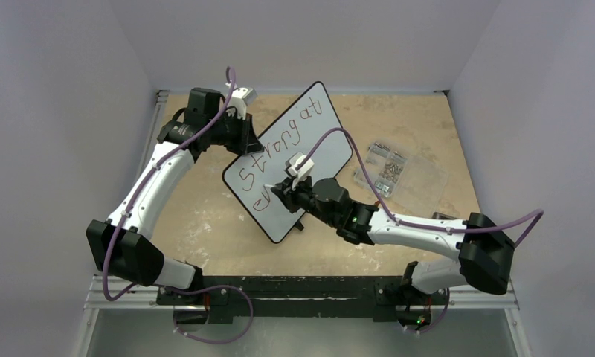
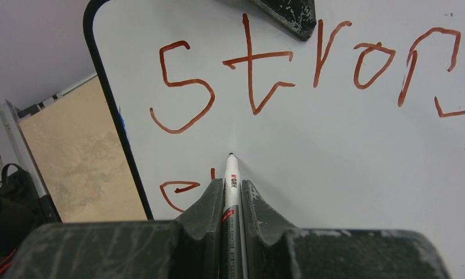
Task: Write a sentence on the whiteboard
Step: Write a sentence at the center of the board.
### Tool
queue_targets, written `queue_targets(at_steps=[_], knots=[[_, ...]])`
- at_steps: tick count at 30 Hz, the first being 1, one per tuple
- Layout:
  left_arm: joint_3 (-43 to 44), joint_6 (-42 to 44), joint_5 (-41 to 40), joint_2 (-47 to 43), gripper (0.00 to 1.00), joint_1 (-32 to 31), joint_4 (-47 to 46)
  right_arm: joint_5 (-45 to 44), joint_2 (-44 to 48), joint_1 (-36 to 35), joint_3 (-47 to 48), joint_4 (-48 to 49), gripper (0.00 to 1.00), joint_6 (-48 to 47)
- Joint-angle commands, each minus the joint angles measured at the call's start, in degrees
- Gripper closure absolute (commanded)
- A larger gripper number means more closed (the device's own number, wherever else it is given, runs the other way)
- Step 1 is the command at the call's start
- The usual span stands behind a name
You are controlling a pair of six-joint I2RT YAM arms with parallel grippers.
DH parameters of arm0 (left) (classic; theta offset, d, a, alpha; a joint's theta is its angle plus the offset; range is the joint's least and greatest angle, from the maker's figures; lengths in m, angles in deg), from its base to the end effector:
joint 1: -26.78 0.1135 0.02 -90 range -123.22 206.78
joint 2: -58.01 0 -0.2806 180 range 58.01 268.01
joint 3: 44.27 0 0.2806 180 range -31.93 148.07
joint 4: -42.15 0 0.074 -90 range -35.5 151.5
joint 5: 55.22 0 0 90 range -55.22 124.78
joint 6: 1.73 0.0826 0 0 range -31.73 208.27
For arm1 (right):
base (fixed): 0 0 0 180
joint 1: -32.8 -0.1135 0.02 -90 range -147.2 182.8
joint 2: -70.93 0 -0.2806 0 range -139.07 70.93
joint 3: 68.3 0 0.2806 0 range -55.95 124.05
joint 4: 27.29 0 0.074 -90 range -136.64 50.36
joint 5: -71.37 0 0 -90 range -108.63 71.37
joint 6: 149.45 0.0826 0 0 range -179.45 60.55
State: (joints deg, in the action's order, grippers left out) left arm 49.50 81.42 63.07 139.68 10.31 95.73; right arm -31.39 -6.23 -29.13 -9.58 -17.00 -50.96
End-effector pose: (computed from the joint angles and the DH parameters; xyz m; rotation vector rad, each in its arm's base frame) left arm 0.3376 -0.1406 0.3528 0.4522 2.2653 -0.7756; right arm 0.1934 0.3239 0.2764 -0.6371 1.6440 0.7169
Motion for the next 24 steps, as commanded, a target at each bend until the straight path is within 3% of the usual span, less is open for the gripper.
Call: queue_targets(at_steps=[1, 15, 24], knots=[[0.1, 3.9, -9.7, -1.0, 1.0, 0.6, 0.8, -2.0, -0.5, 0.2, 2.1, -0.5, 1.0, -1.3], [0.1, 3.9, -9.6, -1.3, 1.0, 0.6, 0.7, -1.5, 8.9, 0.2, -3.6, -0.5, 1.0, 2.3], [0.0, 3.9, -9.6, -1.5, 1.0, 0.6, 0.8, 0.1, 6.0, 0.3, -5.1, 2.0, 1.0, 3.2]])
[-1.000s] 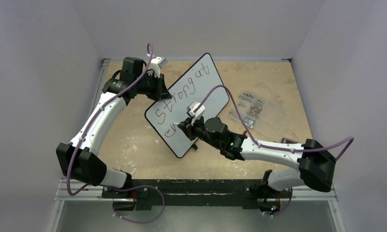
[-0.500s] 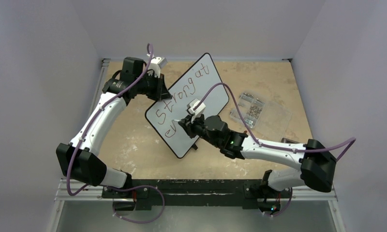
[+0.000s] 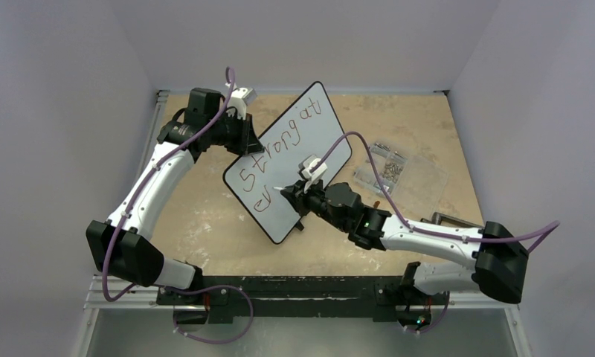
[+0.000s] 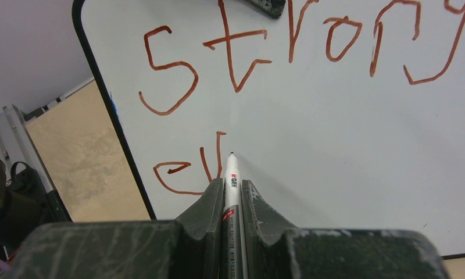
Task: Write a sentence on the whiteboard
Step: Write a sentence at the center of the board.
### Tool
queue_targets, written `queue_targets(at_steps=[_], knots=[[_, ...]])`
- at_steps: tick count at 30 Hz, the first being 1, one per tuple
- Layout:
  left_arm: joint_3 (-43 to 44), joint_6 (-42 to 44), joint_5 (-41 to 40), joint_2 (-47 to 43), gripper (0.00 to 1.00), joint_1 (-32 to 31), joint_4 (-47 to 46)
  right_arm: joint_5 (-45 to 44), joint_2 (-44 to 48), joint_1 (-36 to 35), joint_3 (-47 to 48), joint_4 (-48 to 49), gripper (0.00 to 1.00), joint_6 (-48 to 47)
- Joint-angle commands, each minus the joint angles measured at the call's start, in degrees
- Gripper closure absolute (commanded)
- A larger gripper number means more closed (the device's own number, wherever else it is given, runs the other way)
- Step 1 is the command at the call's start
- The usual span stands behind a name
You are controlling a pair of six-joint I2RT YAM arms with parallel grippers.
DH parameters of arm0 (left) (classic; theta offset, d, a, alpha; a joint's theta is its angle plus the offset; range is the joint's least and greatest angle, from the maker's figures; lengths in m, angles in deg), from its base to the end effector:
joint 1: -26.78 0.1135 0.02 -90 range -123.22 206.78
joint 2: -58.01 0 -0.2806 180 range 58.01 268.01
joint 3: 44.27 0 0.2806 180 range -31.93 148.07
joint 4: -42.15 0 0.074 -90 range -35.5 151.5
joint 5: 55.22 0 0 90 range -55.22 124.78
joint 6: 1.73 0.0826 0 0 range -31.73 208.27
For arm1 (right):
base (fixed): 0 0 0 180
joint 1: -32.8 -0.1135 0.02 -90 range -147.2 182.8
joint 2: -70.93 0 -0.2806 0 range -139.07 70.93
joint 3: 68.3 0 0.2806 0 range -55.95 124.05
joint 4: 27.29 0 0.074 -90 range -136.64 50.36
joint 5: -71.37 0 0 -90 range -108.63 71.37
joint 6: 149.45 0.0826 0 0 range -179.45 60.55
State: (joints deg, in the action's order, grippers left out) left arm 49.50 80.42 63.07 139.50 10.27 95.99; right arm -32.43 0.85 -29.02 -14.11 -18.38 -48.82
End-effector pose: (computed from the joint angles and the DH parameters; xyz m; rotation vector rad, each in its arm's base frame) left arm 0.3364 -0.1405 0.3533 0.4336 2.2735 -0.7848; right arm 0.1814 0.2969 0.2817 -0.5819 1.6449 0.7380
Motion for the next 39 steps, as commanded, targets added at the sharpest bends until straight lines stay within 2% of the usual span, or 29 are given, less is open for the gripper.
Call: queue_targets(at_steps=[1, 22, 39], knots=[[0.0, 4.8, -9.6, -1.3, 1.0, 0.6, 0.4, 1.6, -1.4, 0.2, -0.5, 3.8, 1.0, 1.1], [0.0, 4.7, -9.7, -1.3, 1.0, 0.6, 0.4, 2.7, -5.7, 0.2, -0.5, 6.0, 1.0, 1.4], [0.0, 4.6, -9.9, -1.5, 1.0, 0.6, 0.5, -3.6, -6.2, 0.2, 1.2, 3.0, 1.0, 0.6]])
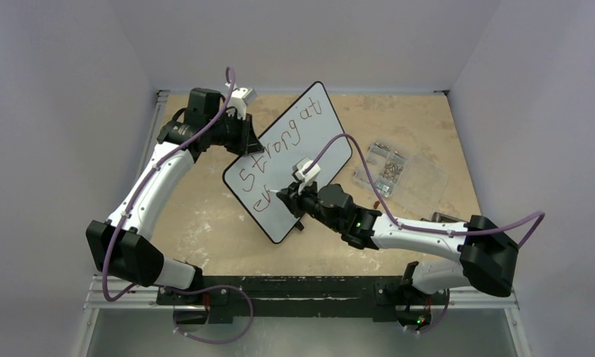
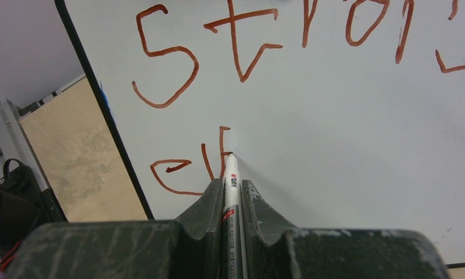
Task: Write a sentence on the whiteboard
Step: Write a sentence at the center of the board.
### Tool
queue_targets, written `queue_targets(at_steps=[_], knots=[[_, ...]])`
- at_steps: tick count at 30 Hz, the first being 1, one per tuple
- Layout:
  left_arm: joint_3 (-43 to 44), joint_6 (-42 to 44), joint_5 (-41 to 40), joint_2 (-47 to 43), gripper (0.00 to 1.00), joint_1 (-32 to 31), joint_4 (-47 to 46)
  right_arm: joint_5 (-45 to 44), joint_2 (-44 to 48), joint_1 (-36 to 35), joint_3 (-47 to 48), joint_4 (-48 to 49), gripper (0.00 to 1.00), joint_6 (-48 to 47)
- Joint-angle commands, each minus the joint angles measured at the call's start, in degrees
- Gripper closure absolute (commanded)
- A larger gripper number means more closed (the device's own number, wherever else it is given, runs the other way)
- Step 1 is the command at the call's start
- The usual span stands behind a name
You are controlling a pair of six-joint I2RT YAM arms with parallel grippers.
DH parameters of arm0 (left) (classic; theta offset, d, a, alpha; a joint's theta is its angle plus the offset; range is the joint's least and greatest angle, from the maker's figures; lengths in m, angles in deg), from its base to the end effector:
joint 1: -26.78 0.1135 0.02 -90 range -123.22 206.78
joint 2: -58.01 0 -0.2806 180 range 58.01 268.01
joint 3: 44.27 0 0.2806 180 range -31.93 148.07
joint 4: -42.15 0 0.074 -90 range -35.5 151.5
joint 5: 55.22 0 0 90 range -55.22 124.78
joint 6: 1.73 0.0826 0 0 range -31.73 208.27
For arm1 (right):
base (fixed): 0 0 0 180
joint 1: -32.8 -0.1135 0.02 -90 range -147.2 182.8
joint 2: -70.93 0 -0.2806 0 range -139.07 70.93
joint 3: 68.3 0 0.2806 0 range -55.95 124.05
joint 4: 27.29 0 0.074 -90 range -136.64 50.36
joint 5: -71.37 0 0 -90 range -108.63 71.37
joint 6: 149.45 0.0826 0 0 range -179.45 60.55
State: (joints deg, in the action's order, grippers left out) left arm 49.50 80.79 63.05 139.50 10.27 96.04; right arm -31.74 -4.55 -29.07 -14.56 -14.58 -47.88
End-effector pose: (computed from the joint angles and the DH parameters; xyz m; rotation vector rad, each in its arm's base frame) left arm 0.3363 -0.1405 0.3532 0.4404 2.2719 -0.7812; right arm 0.1876 0.3111 0.2570 -0.5965 1.6801 0.7422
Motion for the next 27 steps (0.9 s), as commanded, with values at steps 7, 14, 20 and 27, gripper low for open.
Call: queue_targets(at_steps=[7, 14, 20, 27], knots=[[0.0, 4.3, -9.9, -1.6, 1.0, 0.6, 0.6, -4.6, -1.8, 0.3, 4.8, -1.8, 1.0, -0.9], [0.0, 4.3, -9.9, -1.5, 1.0, 0.6, 0.6, -2.9, -2.1, 0.3, 5.2, -1.5, 1.0, -0.8], [0.0, 4.3, -9.9, -1.6, 1.0, 0.6, 0.5, -1.3, -1.7, 0.3, 4.5, -1.1, 1.0, -1.0], [0.0, 4.3, -10.0, -1.6, 1.0, 0.6, 0.6, 1.0, -1.2, 0.3, 3.2, -0.2, 1.0, -1.2]])
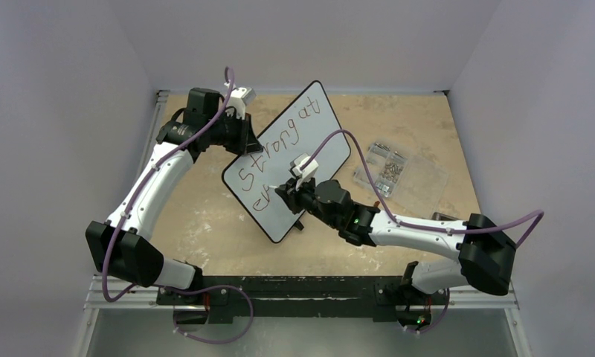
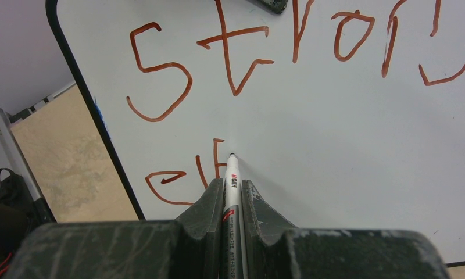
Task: Write a sentence on the whiteboard
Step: Write a sentence at the center of the board.
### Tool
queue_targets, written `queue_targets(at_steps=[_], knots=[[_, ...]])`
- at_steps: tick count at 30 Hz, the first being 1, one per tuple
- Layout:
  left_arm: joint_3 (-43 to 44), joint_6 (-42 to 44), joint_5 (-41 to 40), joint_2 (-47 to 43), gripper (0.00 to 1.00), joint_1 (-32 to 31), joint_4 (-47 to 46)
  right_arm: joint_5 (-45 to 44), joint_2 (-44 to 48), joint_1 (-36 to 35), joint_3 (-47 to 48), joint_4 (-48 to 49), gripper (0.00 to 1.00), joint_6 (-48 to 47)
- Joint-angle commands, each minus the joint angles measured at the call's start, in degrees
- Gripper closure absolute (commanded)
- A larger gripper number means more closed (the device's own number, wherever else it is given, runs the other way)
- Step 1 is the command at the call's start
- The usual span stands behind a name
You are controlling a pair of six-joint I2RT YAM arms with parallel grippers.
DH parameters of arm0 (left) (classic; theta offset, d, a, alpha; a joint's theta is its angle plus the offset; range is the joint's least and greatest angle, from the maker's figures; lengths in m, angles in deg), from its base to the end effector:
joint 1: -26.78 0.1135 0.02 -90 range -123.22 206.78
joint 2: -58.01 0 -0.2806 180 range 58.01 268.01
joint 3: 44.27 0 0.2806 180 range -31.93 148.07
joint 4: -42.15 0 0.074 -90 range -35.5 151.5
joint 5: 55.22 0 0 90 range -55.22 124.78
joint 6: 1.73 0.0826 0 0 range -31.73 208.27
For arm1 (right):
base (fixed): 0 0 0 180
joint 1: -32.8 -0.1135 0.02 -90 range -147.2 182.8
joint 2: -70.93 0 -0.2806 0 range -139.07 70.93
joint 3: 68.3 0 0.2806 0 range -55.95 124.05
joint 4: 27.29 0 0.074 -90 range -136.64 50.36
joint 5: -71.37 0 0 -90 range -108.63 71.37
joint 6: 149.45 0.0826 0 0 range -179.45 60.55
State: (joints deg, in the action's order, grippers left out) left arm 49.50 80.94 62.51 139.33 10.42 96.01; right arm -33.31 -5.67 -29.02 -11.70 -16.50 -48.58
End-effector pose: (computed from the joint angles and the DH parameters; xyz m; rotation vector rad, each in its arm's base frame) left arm 0.3365 -0.1388 0.3541 0.4358 2.2691 -0.7675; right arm 0.1934 0.3168 0.2659 -0.5858 1.6804 0.7086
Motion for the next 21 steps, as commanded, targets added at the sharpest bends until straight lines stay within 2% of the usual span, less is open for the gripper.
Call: queue_targets(at_steps=[1, 21], knots=[[0.0, 4.2, -9.4, -1.4, 1.0, 0.4, 0.5, 2.9, 0.0, 0.2, 0.1, 1.8, 1.0, -0.4], [0.1, 4.2, -9.4, -1.4, 1.0, 0.4, 0.5, 6.0, 1.3, 0.2, -4.6, 1.8, 1.0, 0.6]])
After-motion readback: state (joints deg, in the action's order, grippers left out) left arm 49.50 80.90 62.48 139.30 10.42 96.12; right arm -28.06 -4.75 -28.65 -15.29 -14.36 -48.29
